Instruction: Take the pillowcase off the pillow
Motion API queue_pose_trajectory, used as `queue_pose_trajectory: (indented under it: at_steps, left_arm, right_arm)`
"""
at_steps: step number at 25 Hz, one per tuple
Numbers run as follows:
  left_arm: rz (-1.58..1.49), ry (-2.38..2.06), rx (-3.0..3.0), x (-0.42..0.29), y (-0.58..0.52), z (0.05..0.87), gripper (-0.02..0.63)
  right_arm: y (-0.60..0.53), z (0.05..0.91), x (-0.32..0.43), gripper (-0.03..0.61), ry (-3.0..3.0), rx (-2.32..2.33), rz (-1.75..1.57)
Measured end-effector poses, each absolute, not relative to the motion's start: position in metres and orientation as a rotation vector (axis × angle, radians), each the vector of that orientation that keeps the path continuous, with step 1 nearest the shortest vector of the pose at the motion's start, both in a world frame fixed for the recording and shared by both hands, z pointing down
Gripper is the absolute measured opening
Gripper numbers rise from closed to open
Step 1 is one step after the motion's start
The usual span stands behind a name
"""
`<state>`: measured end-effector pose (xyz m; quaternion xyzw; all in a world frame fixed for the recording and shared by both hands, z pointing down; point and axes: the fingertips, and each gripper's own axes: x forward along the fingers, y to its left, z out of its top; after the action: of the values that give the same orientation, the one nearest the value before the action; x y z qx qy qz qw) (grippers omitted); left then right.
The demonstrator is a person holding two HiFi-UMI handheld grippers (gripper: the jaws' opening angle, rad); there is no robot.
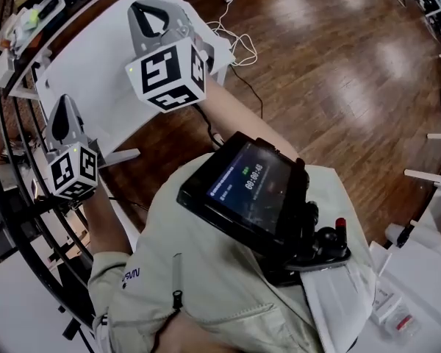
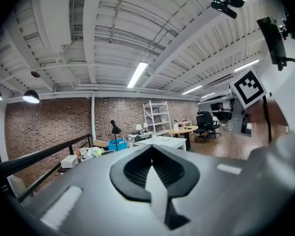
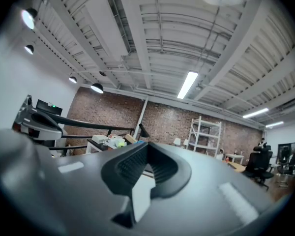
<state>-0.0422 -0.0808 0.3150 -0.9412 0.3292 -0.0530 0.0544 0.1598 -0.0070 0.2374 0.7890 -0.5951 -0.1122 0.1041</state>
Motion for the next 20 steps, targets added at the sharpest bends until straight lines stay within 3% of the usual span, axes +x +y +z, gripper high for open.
queue_pose_trajectory:
  at_steps: [20]
  left_arm:
    - [-0.169, 1.053, -2.832, -0.046, -0.079, 0.315, 0.006]
  right_arm:
    - [-0.009, 0.230, 0.152, 0.005, -1.802, 2.281, -0.376]
